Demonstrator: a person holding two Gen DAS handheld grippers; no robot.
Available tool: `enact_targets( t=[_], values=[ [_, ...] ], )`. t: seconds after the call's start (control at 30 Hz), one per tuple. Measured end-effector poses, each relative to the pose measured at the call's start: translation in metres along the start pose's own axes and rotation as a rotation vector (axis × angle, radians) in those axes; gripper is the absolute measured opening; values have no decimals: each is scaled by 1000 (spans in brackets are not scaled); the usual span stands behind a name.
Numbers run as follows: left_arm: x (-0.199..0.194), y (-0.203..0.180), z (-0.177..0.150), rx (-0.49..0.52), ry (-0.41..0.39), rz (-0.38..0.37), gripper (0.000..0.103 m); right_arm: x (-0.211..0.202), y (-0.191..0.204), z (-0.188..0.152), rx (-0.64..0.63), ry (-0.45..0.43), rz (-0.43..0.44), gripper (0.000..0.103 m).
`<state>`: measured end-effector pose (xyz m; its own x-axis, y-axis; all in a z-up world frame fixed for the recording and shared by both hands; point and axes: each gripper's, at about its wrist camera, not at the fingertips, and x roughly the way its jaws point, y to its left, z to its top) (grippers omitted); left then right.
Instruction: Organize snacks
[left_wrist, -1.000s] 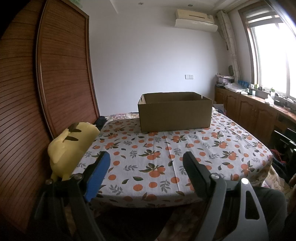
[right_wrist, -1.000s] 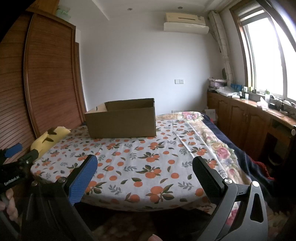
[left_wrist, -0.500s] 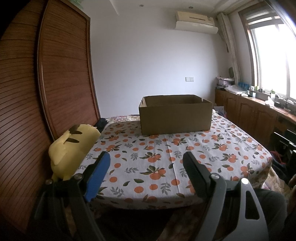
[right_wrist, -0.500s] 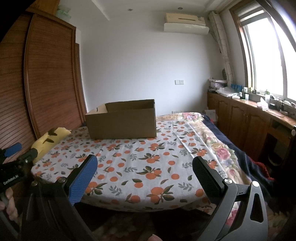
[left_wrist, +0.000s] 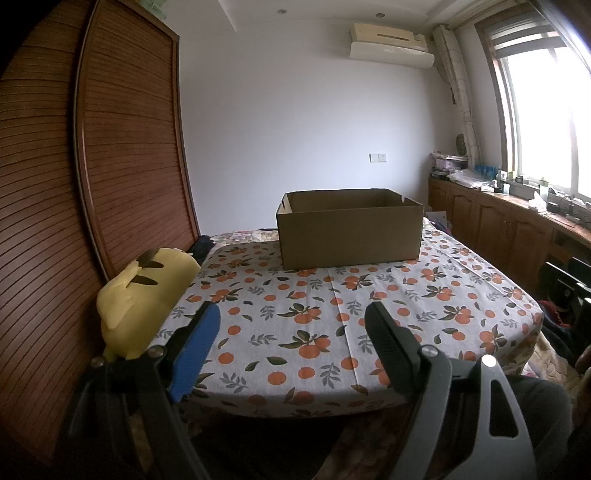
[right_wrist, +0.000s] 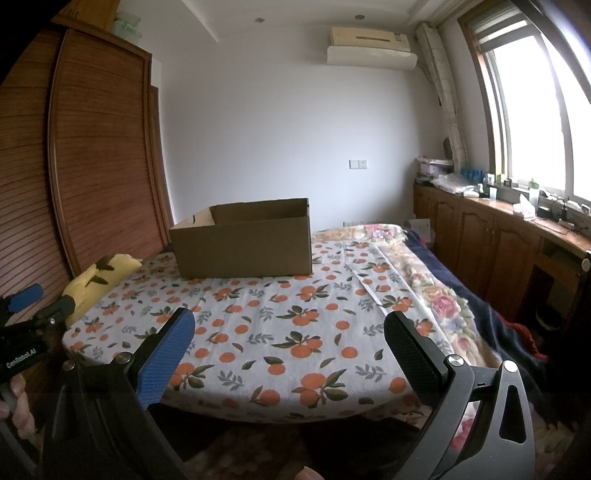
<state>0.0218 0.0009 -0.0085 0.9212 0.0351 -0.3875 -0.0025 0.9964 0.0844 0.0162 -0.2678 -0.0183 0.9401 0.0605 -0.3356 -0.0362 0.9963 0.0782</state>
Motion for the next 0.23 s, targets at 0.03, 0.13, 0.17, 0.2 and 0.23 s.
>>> enact_targets(
  t=[0.03,0.13,0.17,0.2,0.23],
  values=[
    [0,0,0,0,-1,-2,81,0,0,0,0,-1,1,103],
    [0,0,0,2,0,0,81,0,0,0,0,1,2,103],
    [0,0,0,1,0,0,81,1,-1,0,1,2,2,103],
    [0,0,1,1,-1,0,81,0,-1,0,2,3,3,103],
    [0,0,0,1,-1,-1,81,0,-1,0,3,3,3,103]
  ],
)
